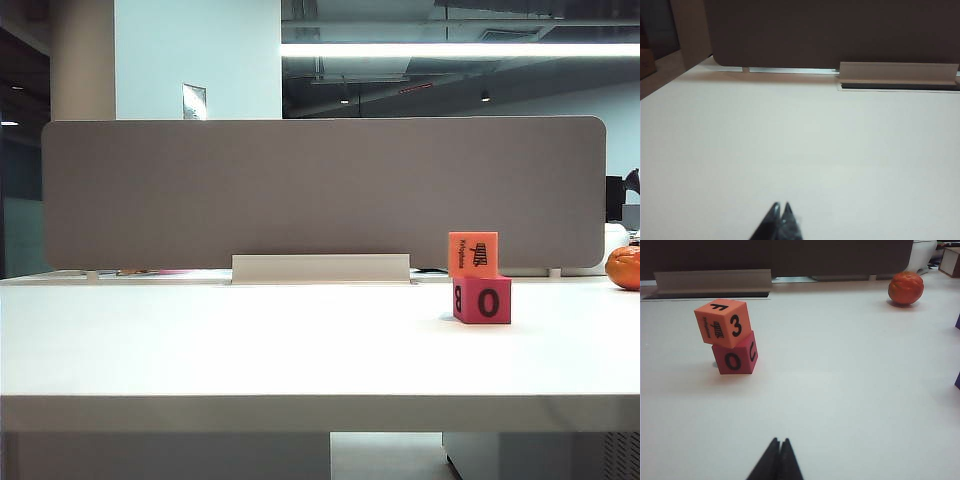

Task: Stack one letter block on top of another letter block.

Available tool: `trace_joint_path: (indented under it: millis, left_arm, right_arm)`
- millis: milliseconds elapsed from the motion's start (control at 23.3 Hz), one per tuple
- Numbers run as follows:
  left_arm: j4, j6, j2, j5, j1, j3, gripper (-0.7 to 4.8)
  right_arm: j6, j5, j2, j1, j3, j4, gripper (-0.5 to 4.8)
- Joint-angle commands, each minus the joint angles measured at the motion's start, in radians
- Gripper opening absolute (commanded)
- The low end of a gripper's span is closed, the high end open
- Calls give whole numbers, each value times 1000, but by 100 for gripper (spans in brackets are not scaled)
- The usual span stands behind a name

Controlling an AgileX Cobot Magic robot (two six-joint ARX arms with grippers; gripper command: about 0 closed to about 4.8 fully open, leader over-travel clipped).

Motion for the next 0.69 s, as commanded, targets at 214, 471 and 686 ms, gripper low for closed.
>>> trace_joint_path:
  millis: [214, 471, 686]
  left_arm:
    - [7, -3, 1, 11, 0, 3, -6]
    - [7, -3, 1, 11, 0, 3, -6]
    - [7, -3, 1, 11, 0, 3, -6]
  right_arm:
    - [1, 2, -2, 1, -6, 13, -1]
    - [1, 2, -2, 1, -6, 13, -1]
    - [1, 2, -2, 1, -6, 13, -1]
